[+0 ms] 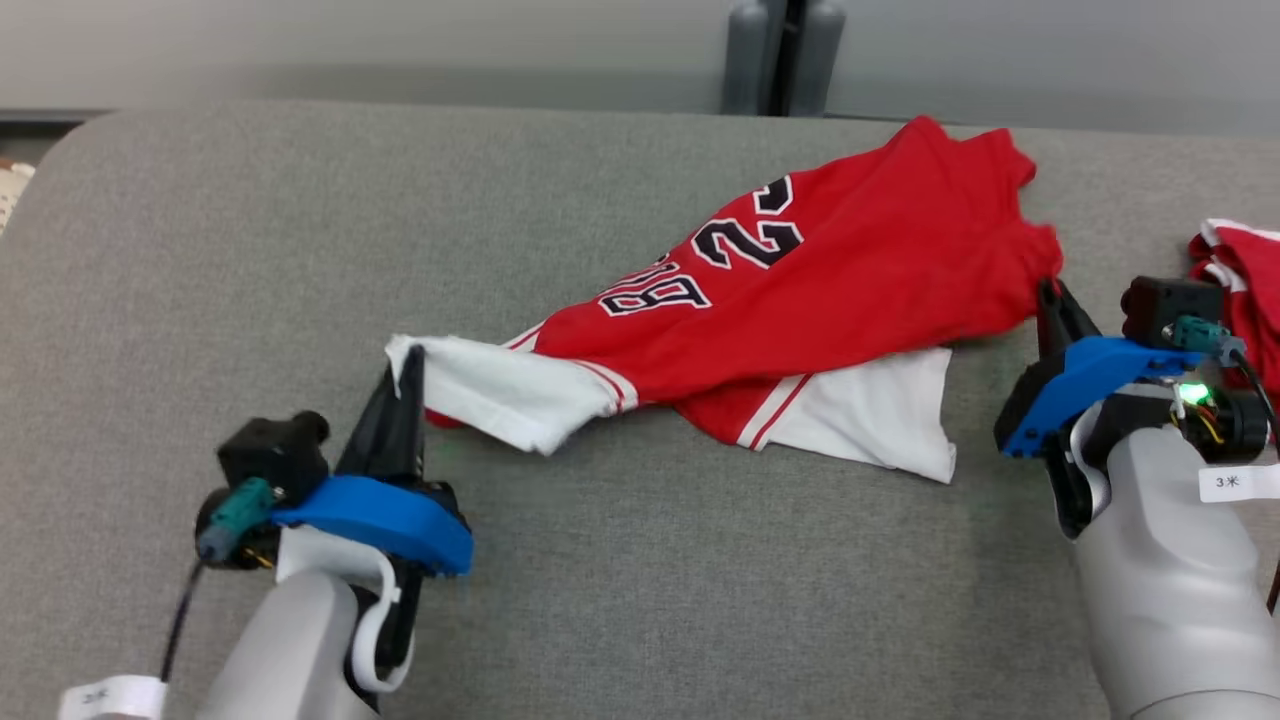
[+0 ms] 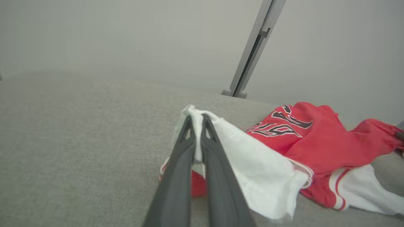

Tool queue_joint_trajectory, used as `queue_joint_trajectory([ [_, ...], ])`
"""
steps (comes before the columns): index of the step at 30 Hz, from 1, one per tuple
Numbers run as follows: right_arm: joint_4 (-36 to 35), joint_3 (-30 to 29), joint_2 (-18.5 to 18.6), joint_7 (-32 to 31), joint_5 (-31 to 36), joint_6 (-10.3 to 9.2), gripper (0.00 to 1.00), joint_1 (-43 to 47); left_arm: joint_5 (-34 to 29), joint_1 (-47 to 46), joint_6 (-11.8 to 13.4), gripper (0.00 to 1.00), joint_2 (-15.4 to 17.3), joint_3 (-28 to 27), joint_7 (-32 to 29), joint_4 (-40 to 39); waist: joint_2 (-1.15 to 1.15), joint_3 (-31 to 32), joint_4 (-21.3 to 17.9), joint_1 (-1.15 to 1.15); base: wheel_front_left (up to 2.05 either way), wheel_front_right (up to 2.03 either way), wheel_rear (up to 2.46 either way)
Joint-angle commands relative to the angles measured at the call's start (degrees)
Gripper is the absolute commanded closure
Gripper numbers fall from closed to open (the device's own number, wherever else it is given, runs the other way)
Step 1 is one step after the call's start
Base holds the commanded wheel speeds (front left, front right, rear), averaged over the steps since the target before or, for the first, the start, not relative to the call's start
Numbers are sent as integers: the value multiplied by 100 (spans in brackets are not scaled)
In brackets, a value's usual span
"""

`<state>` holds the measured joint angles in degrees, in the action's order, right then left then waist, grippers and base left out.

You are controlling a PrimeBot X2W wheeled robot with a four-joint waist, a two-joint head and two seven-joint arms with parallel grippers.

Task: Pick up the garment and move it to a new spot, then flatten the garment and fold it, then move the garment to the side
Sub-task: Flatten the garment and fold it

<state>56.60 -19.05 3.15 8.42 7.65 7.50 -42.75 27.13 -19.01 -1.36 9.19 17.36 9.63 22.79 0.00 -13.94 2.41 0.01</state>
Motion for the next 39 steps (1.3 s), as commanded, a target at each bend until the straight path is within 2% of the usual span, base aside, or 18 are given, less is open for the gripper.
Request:
queue_joint_trajectory([
  [1, -79, 104, -7, 93, -131, -1, 100, -71, 91, -124, -56, 100, 66, -71, -28, -151, 0, 170, -130, -1, 0, 0, 0],
  [7, -873, 1005, -17, 291, -1082, -1, 100, 136, 476, -236, -139, 100, 375, -414, -365, -1228, 0, 719, -406, -1, 0, 0, 0],
  [10, -1768, 1469, 25, 228, -1612, -1, 100, 353, 558, -315, -55, 100, 582, -580, -605, -2009, 0, 979, -555, -1, 0, 0, 0],
  [13, -3043, 1716, 228, 15, -2016, -1, 100, 670, 586, -438, 46, 100, 801, -726, -908, -2857, 0, 1195, -694, -1, 0, 0, 0],
  [16, -4533, 1675, 372, -366, -2288, -1, 100, 1048, 589, -668, 151, 100, 1015, -871, -1252, -3685, 0, 1345, -808, -1, 0, 0, 0],
  [21, -6946, 1193, 477, -1217, -2417, -1, 100, 1621, 670, -1226, 261, 100, 1313, -993, -1922, -4775, 0, 1412, -916, -1, 0, 0, 0],
  [24, -8051, 895, 443, -1711, -2443, -1, 100, 1841, 758, -1556, 294, 100, 1460, -1022, -2308, -5115, 0, 1375, -950, -1, 0, 0, 0],
  [26, -8527, 728, 393, -1999, -2506, -1, 100, 1944, 885, -1703, 326, 100, 1484, -1013, -2541, -5208, 0, 1311, -969, -1, 0, 0, 0],
  [29, -8836, 585, 338, -2355, -2570, -1, 100, 2076, 991, -1832, 345, 100, 1561, -991, -2810, -5127, 0, 1141, -966, -1, 0, 0, 0],
  [32, -8702, 589, 263, -2515, -2657, -1, 100, 2119, 1065, -1884, 344, 100, 1567, -970, -2917, -4835, 0, 881, -947, -1, 0, 0, 0],
  [35, -8305, 578, 216, -2497, -2618, -1, 100, 1855, 913, -2100, 261, 100, 1674, -931, -2875, -4386, 0, 500, -906, -1, 0, 0, 0],
  [39, -7396, 760, 159, -2370, -2549, -1, 100, 1112, 568, -2662, 35, 100, 1775, -686, -2773, -3506, 0, 76, -871, -1, 0, 0, 0],
])
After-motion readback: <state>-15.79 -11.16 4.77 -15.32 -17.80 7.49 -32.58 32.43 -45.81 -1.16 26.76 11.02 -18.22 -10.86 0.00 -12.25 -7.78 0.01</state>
